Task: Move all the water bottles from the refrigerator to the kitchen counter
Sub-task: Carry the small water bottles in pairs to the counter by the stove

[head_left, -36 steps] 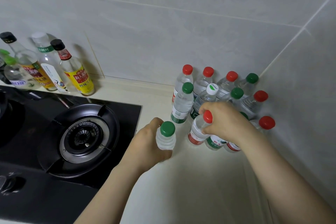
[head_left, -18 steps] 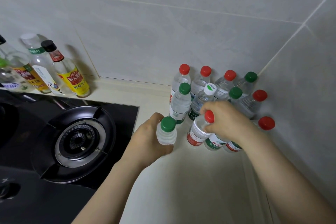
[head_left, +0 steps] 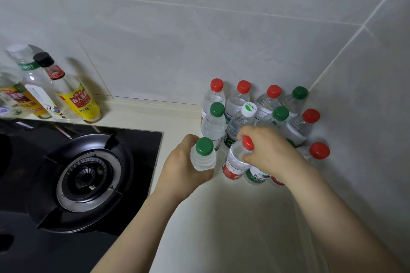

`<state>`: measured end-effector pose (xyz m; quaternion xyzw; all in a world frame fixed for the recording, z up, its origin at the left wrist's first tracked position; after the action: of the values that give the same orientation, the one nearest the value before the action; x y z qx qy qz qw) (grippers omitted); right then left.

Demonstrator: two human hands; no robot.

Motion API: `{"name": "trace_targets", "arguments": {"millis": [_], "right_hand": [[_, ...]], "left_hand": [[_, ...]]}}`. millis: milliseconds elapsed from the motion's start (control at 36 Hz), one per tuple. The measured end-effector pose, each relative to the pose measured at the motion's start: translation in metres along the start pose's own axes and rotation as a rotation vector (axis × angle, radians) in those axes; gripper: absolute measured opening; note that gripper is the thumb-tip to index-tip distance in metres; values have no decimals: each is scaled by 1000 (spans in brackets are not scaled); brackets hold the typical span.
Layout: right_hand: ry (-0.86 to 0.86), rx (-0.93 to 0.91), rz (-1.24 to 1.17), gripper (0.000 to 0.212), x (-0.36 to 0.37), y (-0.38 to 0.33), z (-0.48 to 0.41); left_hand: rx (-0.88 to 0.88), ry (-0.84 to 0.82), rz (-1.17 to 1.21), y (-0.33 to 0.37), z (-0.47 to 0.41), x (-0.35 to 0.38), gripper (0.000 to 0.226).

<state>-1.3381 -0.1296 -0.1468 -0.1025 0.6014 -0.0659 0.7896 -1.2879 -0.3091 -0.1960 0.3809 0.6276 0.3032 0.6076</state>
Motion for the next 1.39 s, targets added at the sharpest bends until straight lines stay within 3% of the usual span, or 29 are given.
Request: {"name": "trace_targets", "arguments": {"millis": [1056,1389], "right_hand": [[-23,-12,10,34,0,0,-3],[-20,-3,-6,36,0,0,-3]], "left_hand": [[113,32,-44,-7,-25,27,51],[53,23,-38,-12,-27,28,57]]}}
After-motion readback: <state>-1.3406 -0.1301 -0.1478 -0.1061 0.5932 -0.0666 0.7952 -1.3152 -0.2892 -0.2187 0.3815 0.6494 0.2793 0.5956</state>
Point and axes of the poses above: each hand's wrist, its own z-axis away from the middle knuckle, its own x-axis out of the palm, y = z × x, the point moved 2 cm from there along -z, towards the middle knuckle, and after that the axes turned 12 degrees about x, right-handed, at the moved point
